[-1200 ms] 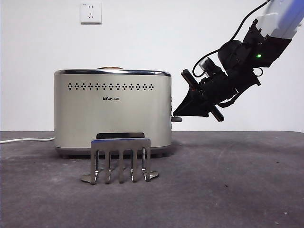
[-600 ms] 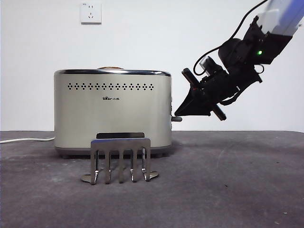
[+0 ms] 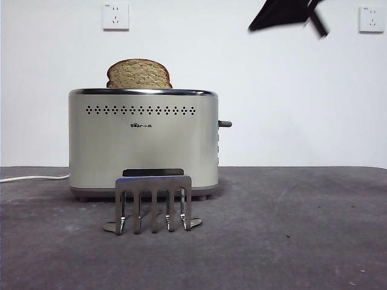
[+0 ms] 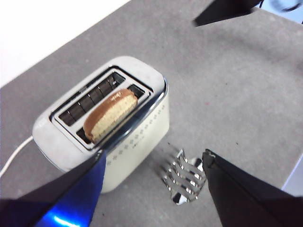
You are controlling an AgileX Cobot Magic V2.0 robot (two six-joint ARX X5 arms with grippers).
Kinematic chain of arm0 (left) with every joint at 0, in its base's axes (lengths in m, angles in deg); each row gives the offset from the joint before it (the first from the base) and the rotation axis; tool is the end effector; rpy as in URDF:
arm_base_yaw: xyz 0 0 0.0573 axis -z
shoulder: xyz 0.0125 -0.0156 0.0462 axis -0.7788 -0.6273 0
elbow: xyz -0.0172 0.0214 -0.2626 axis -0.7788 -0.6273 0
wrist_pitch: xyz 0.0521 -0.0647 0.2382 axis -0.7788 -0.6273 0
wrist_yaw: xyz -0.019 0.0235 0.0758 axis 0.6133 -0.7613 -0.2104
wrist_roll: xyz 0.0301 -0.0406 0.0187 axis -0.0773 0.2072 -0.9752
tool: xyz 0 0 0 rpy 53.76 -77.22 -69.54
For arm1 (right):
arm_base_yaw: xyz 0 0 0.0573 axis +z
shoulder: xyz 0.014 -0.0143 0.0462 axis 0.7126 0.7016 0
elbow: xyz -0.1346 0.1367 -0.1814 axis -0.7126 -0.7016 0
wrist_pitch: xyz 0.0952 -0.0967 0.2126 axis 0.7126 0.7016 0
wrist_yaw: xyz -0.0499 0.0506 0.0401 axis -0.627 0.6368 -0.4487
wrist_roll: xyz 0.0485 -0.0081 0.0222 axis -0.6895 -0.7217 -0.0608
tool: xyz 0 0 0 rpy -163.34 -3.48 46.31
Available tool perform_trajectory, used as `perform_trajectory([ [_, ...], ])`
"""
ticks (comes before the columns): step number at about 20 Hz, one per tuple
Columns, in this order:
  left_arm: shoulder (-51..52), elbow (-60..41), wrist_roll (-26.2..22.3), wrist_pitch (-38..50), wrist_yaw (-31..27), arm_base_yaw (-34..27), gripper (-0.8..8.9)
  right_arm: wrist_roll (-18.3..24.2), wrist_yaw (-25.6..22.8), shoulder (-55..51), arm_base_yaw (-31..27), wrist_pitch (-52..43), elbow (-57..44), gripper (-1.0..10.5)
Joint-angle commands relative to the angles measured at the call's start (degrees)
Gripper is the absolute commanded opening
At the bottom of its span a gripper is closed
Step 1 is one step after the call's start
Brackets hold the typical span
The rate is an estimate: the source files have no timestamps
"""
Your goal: Pick up a slice of bread from the rack,put the bread on the toaster,press the button
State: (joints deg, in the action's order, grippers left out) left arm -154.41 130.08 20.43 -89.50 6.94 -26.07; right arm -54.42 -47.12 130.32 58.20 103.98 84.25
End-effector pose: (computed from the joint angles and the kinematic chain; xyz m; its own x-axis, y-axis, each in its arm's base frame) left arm 0.1634 -0.0827 0.4786 0.6392 -0.5087 -0.5768 0.6764 0.7287 0.1069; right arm 0.3163 0.0901 0.3672 0.4943 0.7568 -0.4277 -0.6047 0.6528 0.4562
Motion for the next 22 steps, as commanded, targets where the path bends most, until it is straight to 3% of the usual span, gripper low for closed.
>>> perform_trajectory([
  [1,0.07,-0.22,0.42,-1.22,0.04,0.07,3.46,5.86,0.04,-6.19,0.17,10.54,-0.24,-0.1],
  [8,0.07,-0.20,0.68,-3.96,0.11,0.07,3.46,14.40,-0.13,-16.52,0.17,31.28,-0.24,-0.1],
  [12,0.07,-0.22,0.66,-5.92,0.11,0.07,3.36,18.18,-0.13,-19.93,0.17,38.18,-0.24,-0.1],
  [13,0.07,-0.22,0.63,-6.51,0.11,0.07,2.68,18.32,-0.13,-20.55,0.17,38.71,-0.24,-0.1],
  [15,0.07,-0.22,0.39,-7.69,0.11,0.07,-0.22,18.29,-0.11,-21.66,0.17,38.64,-0.24,0.0],
  [22,0.07,-0.22,0.42,-7.69,-0.20,0.07,-0.04,18.16,-0.24,-22.05,0.09,38.49,-0.24,0.0],
])
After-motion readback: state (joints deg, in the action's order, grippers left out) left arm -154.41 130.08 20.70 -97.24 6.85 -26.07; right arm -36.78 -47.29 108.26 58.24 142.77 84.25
